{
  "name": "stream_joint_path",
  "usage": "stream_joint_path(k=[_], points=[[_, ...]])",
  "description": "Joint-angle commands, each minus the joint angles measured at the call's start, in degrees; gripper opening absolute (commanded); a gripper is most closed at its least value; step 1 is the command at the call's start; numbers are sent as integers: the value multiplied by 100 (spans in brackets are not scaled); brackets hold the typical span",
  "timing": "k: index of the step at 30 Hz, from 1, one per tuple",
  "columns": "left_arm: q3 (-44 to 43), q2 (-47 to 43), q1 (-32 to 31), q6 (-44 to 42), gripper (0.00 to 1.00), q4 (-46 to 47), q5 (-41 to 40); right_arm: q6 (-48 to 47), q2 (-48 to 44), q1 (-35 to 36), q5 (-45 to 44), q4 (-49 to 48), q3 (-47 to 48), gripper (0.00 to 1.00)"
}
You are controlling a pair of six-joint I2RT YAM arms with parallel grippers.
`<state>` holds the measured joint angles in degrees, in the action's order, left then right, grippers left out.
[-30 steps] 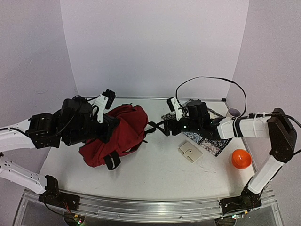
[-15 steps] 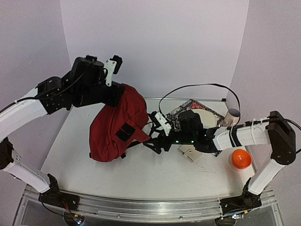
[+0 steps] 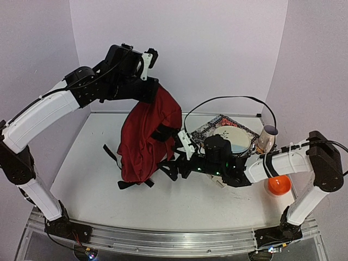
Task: Pack the student bag
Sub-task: Turn over the student bag at the center of the board.
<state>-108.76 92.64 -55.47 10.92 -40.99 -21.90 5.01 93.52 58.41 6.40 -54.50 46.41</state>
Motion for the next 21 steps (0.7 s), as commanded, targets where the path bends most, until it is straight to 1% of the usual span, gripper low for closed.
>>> stream_joint_path(k=[1, 6, 8, 10, 12, 15, 17, 19, 21], points=[[-815, -93, 48, 21, 0, 1179, -87, 575, -50, 377, -513, -1125, -140, 98], [-996, 114, 72, 68, 0, 1186, 4, 746, 126, 556, -682, -1324, -113, 98], [-1028, 139, 79, 38, 0, 1179, 90, 654, 93, 597, -1196, -1263, -136, 98], [-972, 69, 80, -17, 0, 1174, 114, 372, -77, 593, -1824, -1230, -267, 98], [-796, -83, 80, -120, 0, 1182, 75, -20, -335, 505, -2055, -1198, -496, 98], [-425, -406, 89, -352, 0, 1182, 90, -307, -788, 0, -1219, -712, -603, 98], [-166, -595, 89, -506, 0, 1169, 183, -599, -946, -256, -670, -129, -483, 98], [140, -827, 90, -712, 0, 1158, 373, -1050, -1043, -367, -449, 290, -332, 97], [348, -1023, 89, -810, 0, 1111, 446, -1417, -1136, -518, -166, 425, -315, 97]])
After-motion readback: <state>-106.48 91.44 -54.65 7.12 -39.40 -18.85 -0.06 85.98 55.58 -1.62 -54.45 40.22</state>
